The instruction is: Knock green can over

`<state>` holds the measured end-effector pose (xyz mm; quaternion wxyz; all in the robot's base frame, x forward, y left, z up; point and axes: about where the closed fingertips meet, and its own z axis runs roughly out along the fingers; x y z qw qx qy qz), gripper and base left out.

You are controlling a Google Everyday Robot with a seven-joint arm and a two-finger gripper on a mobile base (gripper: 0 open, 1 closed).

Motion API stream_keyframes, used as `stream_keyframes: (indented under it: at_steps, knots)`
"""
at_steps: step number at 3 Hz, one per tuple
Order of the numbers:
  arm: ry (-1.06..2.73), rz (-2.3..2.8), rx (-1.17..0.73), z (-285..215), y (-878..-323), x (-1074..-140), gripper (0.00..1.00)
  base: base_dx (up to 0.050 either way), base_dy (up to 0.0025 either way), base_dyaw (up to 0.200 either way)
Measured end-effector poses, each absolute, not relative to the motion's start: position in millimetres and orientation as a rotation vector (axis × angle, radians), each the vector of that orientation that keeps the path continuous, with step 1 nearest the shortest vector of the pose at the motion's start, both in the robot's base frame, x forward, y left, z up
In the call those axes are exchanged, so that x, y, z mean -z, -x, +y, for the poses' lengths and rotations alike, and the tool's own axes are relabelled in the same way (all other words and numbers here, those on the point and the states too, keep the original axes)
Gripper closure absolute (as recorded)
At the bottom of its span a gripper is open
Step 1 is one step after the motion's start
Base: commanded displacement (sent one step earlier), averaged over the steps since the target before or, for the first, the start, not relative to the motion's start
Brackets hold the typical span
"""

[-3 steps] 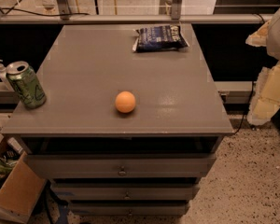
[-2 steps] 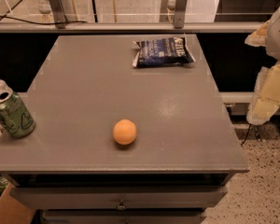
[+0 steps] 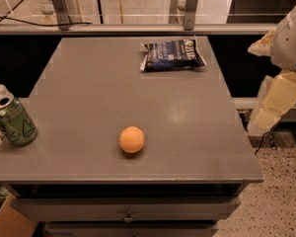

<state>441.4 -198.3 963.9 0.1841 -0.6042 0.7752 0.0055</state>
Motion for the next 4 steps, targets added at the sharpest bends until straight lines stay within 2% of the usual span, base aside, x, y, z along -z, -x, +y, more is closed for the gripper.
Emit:
stream_keyframes:
  at_steps: [1,4]
  knots:
    - [1.674,2.095,-0.198,-159,-449,-944,0.0,0.0,0.0,0.0]
    - [1.658,1.827,-0.568,-51,-456,-901,0.0,0.0,0.0,0.0]
